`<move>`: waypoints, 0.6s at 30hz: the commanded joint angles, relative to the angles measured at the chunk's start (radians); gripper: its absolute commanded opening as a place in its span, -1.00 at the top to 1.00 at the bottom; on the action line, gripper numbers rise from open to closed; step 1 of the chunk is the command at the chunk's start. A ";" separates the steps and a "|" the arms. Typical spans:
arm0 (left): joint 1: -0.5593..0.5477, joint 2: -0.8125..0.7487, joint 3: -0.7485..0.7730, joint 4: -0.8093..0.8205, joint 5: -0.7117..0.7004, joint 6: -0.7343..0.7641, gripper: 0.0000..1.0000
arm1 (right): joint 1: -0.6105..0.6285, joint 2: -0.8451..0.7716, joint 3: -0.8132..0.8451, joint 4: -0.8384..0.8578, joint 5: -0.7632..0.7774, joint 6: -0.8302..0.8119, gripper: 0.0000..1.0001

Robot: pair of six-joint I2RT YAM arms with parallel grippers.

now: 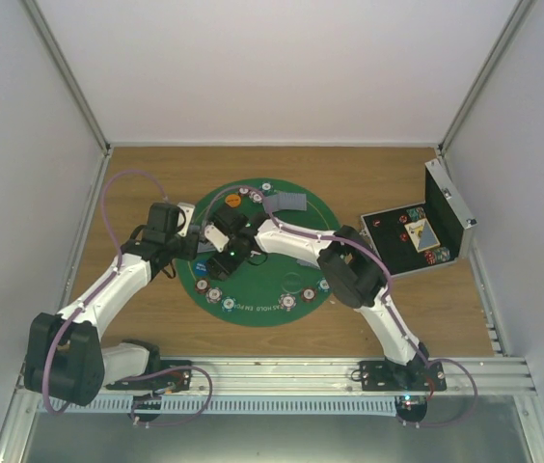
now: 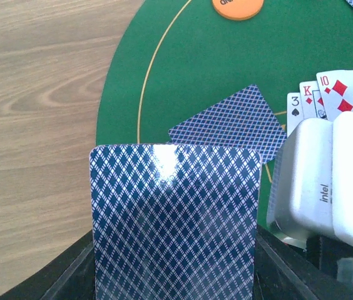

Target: Distribute texas hold em gaming equipment

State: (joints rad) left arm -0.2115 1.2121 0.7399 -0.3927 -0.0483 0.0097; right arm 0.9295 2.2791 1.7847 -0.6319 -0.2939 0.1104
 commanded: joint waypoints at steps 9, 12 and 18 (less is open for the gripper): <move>-0.067 -0.024 -0.032 0.092 0.102 0.037 -0.11 | -0.129 -0.345 -0.328 0.129 0.080 0.075 -0.74; -0.132 -0.005 -0.033 0.104 0.143 0.062 -0.11 | -0.223 -0.471 -0.476 0.127 0.092 0.102 -0.74; -0.284 0.008 -0.035 0.131 0.247 0.125 -0.11 | -0.417 -0.670 -0.649 0.095 -0.103 0.065 -0.72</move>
State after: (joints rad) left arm -0.4149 1.2091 0.7147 -0.3405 0.1040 0.0757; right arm 0.5865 1.6989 1.1961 -0.5102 -0.2623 0.1913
